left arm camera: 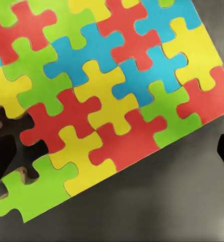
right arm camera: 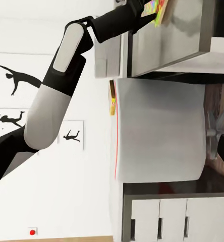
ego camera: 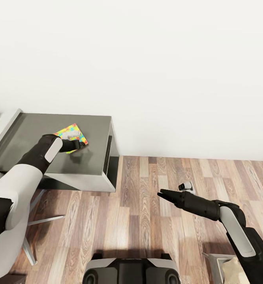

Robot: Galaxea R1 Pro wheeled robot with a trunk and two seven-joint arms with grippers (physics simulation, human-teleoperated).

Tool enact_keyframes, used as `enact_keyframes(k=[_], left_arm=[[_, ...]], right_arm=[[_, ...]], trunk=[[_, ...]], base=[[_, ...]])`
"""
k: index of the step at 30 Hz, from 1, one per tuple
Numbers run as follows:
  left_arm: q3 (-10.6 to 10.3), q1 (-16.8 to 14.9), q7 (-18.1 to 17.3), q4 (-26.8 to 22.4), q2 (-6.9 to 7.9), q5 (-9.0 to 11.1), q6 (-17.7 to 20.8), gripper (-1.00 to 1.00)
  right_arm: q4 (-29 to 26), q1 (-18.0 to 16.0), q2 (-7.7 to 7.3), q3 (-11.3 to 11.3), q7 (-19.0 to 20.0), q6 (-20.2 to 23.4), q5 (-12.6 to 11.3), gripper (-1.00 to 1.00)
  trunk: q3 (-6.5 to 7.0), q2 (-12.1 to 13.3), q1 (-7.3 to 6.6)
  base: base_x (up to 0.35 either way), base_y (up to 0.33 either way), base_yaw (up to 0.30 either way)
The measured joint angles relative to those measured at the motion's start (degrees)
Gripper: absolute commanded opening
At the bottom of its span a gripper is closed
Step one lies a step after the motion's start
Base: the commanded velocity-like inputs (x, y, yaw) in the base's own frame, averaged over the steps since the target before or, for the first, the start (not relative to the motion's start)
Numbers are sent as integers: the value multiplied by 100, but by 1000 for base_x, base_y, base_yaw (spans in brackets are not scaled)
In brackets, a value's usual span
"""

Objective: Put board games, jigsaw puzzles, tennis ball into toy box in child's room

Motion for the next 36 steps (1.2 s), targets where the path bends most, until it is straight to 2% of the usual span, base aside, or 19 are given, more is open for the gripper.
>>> enact_keyframes(k=[36], left_arm=[[0,2,-3,0,-5,4,-7,100]], right_arm=[[0,0,0,0,0,0,1,100]], trunk=[[15,0,0]], base=[[0,0,-11]])
